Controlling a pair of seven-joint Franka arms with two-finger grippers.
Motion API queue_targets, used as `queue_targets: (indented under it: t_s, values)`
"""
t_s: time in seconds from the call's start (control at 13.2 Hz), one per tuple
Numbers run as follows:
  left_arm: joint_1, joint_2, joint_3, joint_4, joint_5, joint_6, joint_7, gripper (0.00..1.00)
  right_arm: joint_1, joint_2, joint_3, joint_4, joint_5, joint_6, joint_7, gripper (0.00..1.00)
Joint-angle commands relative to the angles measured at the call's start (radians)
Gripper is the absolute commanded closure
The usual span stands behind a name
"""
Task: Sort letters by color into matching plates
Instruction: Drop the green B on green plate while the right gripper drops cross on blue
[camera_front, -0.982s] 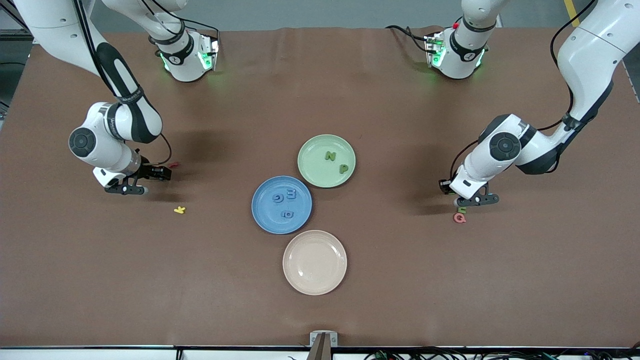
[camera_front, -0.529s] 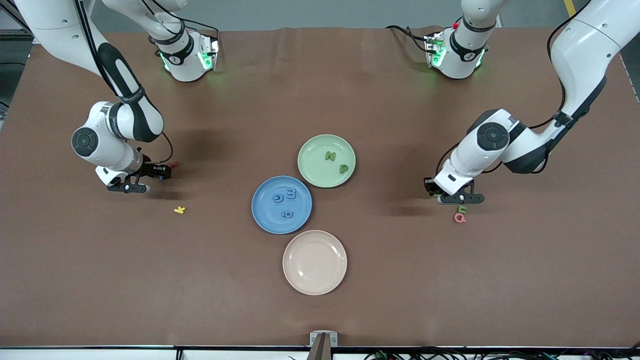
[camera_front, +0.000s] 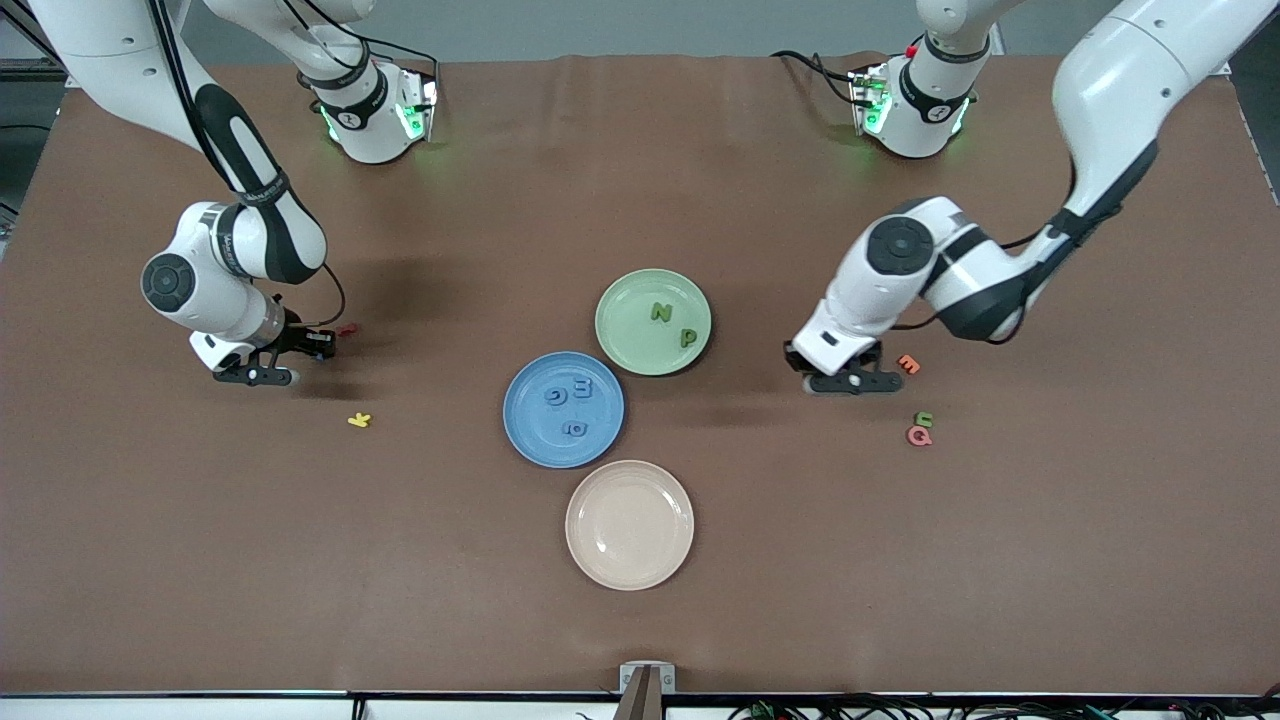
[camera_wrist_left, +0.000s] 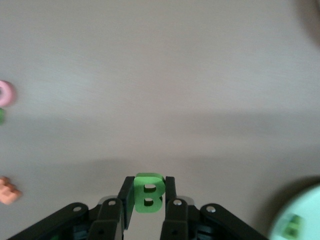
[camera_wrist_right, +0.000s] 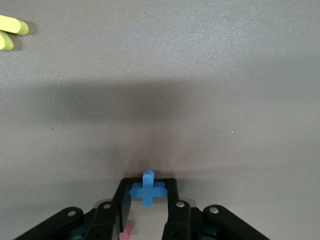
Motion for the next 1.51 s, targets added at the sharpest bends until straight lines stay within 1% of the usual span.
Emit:
queue_targets:
  t_s: [0.0, 0.23, 0.38, 0.45, 0.53, 0.6, 0.76, 0.83, 1.06, 1.13, 1.21, 1.28, 1.43]
  values:
    - [-0.112, -0.007, 0.004, 0.046, -0.025, -0.049, -0.09, 1.0, -0.016, -0.002, 0.018, -0.015, -0.009, 0.019, 0.011, 0.73]
    - [-0.233, 0.002, 0.019, 0.07, -0.023, -0.049, -0.236, 1.0, -0.006, -0.02, 0.022, 0.0, -0.009, -0.004, 0.019, 0.75]
    - [-0.296, 0.005, 0.023, 0.07, -0.023, -0.049, -0.299, 1.0, 0.042, -0.031, 0.022, 0.058, -0.009, -0.045, 0.062, 0.75]
    - [-0.32, 0.02, 0.029, 0.069, -0.023, -0.049, -0.319, 1.0, 0.066, -0.031, 0.022, 0.104, -0.009, -0.087, 0.094, 0.75]
    - [-0.34, 0.036, 0.038, 0.07, -0.022, -0.048, -0.321, 1.0, 0.091, -0.03, 0.024, 0.162, -0.009, -0.155, 0.117, 0.75]
    - [-0.362, 0.047, 0.05, 0.072, -0.017, -0.037, -0.321, 1.0, 0.123, -0.021, 0.024, 0.237, -0.008, -0.243, 0.149, 0.75]
    - [-0.428, 0.053, 0.096, 0.072, -0.013, -0.034, -0.321, 0.99, 0.215, -0.002, 0.024, 0.397, 0.0, -0.407, 0.244, 0.75]
    - [-0.458, 0.056, 0.125, 0.076, -0.017, -0.028, -0.321, 0.96, 0.261, 0.024, 0.024, 0.461, 0.0, -0.443, 0.302, 0.75]
    - [-0.555, 0.097, 0.186, 0.138, -0.023, -0.017, -0.324, 0.87, 0.408, 0.123, 0.024, 0.604, 0.003, -0.449, 0.503, 0.75]
    - [-0.575, 0.106, 0.206, 0.156, -0.025, -0.017, -0.324, 0.81, 0.448, 0.159, 0.024, 0.652, 0.004, -0.444, 0.563, 0.75]
    - [-0.578, 0.114, 0.211, 0.165, -0.025, -0.017, -0.321, 0.69, 0.48, 0.2, 0.024, 0.702, 0.01, -0.441, 0.611, 0.75]
    - [-0.574, 0.119, 0.214, 0.167, -0.025, -0.015, -0.313, 0.53, 0.505, 0.244, 0.024, 0.764, 0.041, -0.441, 0.646, 0.75]
    - [-0.571, 0.119, 0.233, 0.178, -0.025, -0.015, -0.319, 0.03, 0.553, 0.329, 0.024, 0.856, 0.107, -0.438, 0.682, 0.75]
